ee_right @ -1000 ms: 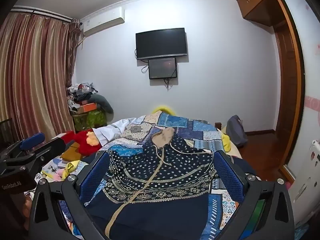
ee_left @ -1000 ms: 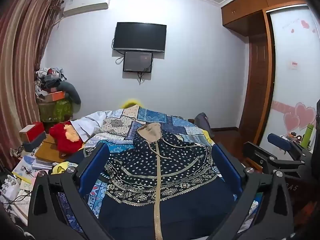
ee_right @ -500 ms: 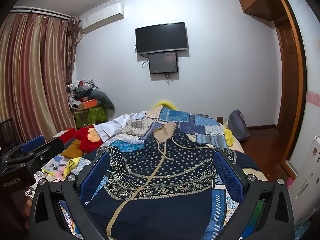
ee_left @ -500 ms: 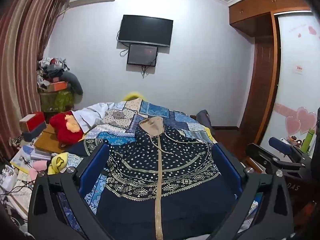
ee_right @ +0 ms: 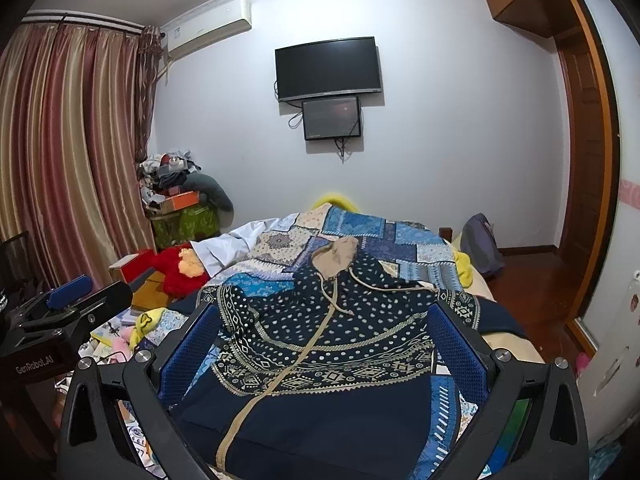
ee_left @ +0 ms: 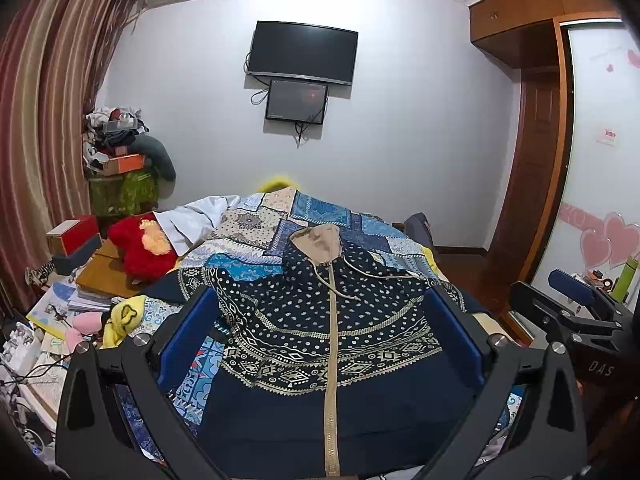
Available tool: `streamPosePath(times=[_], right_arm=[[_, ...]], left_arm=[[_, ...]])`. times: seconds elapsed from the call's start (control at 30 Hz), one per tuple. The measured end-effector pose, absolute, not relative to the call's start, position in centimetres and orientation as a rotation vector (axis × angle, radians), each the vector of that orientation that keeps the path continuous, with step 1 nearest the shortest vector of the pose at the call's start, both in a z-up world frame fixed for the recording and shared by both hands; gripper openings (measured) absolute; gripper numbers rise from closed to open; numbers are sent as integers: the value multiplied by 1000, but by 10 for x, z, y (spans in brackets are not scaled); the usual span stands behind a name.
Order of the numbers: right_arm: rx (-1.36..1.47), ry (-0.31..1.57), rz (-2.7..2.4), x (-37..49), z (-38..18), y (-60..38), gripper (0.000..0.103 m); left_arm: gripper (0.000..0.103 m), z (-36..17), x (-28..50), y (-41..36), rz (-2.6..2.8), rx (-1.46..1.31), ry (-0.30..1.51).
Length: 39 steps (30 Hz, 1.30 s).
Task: Fold large clothes
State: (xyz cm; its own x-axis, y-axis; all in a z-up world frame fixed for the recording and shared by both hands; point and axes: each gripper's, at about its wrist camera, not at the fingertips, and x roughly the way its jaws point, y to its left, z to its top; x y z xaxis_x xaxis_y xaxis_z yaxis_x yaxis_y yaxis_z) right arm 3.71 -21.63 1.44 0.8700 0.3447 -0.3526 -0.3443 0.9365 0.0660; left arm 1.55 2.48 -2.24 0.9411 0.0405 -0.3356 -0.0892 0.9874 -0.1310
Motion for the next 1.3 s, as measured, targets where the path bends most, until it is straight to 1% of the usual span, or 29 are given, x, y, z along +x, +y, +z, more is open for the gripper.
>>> streamPosePath(times=[1.3], right_arm=[[-1,369,360,42,17,-217,103]], left_arm=[[103,-18,18,16,56,-121,330]])
